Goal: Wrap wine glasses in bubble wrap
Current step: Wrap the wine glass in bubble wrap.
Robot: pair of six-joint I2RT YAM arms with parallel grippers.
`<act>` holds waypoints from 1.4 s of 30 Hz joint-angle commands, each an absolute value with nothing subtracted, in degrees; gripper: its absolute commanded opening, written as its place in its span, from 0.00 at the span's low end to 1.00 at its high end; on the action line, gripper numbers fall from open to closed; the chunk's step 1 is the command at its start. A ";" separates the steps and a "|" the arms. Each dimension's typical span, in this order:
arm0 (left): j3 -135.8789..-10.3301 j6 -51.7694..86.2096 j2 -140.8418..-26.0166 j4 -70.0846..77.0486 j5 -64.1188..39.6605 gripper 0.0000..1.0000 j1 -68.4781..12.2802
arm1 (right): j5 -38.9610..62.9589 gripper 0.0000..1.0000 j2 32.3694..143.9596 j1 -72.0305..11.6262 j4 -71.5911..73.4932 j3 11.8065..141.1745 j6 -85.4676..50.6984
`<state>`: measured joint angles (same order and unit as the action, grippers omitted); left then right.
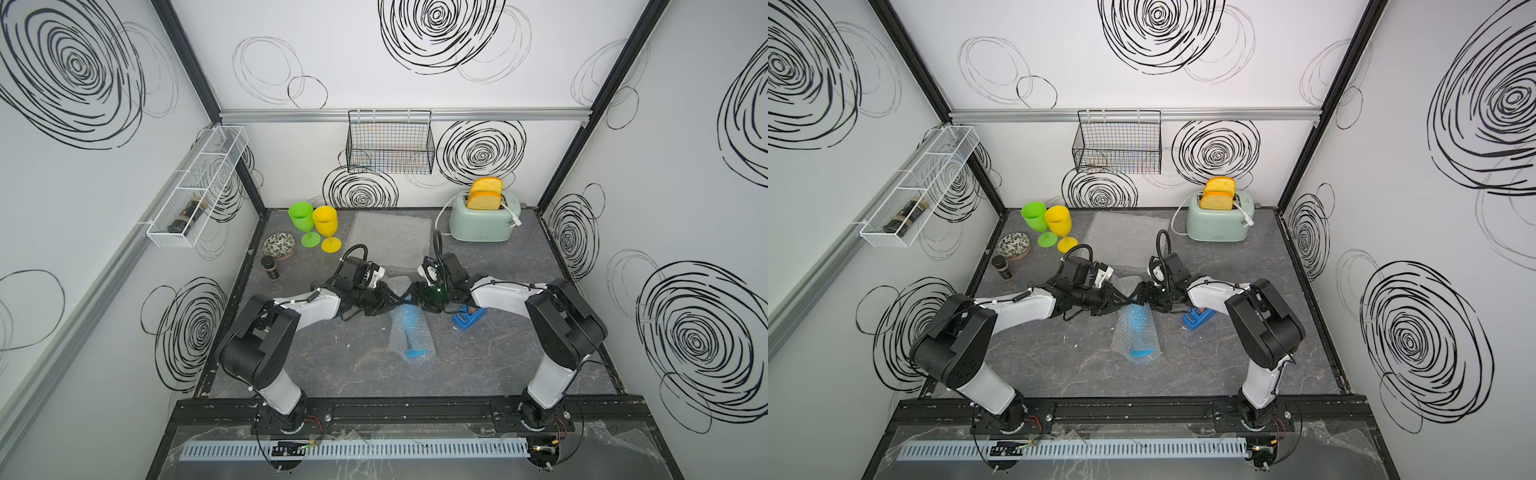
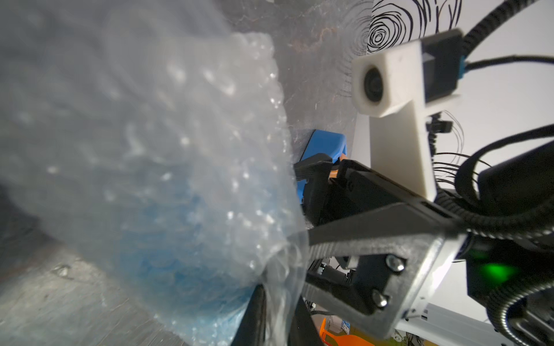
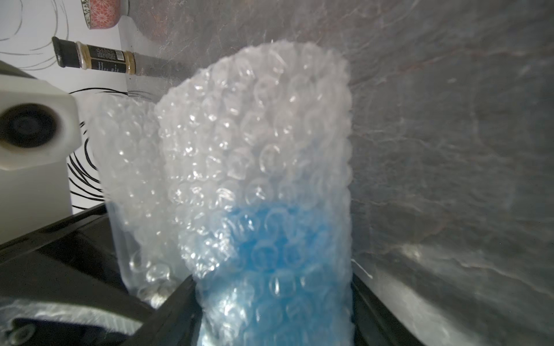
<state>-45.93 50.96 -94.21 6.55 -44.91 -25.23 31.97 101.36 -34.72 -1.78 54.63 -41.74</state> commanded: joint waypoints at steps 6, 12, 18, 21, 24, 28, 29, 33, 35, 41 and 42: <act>-49.50 45.19 -98.85 4.11 -42.36 0.25 -27.45 | 30.47 0.75 97.60 -33.77 -8.23 52.74 -39.85; -50.70 44.12 -100.02 2.82 -42.15 0.20 -28.19 | 31.35 0.73 98.05 -33.79 -6.90 50.98 -40.34; -50.89 41.78 -101.24 0.27 -39.78 0.20 -28.30 | 31.20 0.74 96.66 -33.63 -8.39 51.60 -39.61; -50.80 41.48 -101.26 -0.05 -39.73 0.18 -28.30 | 30.31 0.74 94.04 -32.89 -9.01 51.19 -39.16; -50.89 41.74 -100.16 0.00 -40.21 0.05 -28.33 | 30.22 0.68 93.79 -32.52 -8.15 49.88 -39.53; -50.80 42.19 -97.89 0.51 -41.35 0.00 -28.30 | 31.03 0.68 95.84 -33.60 -6.83 49.63 -40.22; -50.84 42.19 -97.35 0.61 -41.72 0.00 -28.30 | 31.09 0.68 96.11 -33.92 -6.49 49.70 -40.42; -50.89 42.83 -95.25 1.22 -43.39 0.00 -28.22 | 30.99 0.68 96.90 -34.68 -6.27 50.13 -40.74; -50.39 43.73 -94.26 2.65 -44.47 0.00 -28.22 | 30.94 0.68 96.95 -34.77 -6.24 50.27 -40.79; -49.92 45.15 -94.14 5.16 -46.07 0.08 -28.30 | 30.85 0.68 97.22 -34.91 -5.92 50.05 -41.02; -49.92 45.26 -94.34 5.34 -46.25 0.12 -28.38 | 30.87 0.68 97.21 -34.98 -5.80 49.99 -41.05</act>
